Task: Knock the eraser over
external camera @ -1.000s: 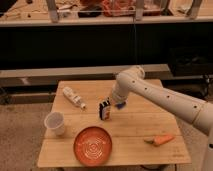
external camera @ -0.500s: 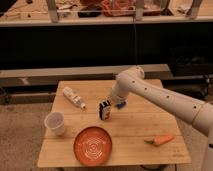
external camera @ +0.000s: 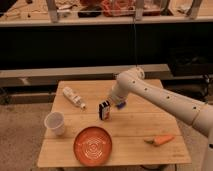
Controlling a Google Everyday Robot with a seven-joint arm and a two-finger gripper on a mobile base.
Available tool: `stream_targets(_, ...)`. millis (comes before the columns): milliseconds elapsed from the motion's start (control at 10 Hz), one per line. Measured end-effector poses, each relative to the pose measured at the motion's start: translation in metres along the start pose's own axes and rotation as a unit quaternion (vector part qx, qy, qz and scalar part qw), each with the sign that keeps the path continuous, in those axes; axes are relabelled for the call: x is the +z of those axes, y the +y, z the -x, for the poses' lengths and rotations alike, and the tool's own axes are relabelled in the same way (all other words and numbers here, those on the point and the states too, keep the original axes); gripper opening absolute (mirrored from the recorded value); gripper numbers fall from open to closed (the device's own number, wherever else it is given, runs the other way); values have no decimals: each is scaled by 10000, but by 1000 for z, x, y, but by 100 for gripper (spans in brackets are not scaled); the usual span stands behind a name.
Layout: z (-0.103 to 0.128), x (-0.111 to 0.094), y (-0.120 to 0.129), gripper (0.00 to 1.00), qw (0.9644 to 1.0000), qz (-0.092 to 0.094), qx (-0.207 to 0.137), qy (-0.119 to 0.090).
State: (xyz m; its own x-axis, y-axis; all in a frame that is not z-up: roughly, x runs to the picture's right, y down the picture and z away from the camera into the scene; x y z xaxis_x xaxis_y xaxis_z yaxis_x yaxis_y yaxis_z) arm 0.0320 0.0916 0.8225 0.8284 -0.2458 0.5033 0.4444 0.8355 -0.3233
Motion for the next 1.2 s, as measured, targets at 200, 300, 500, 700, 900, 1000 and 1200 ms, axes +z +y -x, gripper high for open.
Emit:
stream_targets(200, 1, 1, 1, 2, 10000, -5, -39, -75)
stream_targets(300, 1, 1, 2, 2, 9999, -5, -66, -117)
stream_targets(500, 3, 2, 3, 2, 9997, -6, -121, -199)
stream_targets(700, 4, 2, 4, 2, 9995, -7, -159, -260)
stream_targets(900, 6, 3, 6, 2, 9992, -9, -212, -340)
stream_targets(1000, 7, 2, 8, 2, 9988, -10, -261, -421)
stream_targets(1200, 6, 1, 10, 2, 9984, -15, -293, -482)
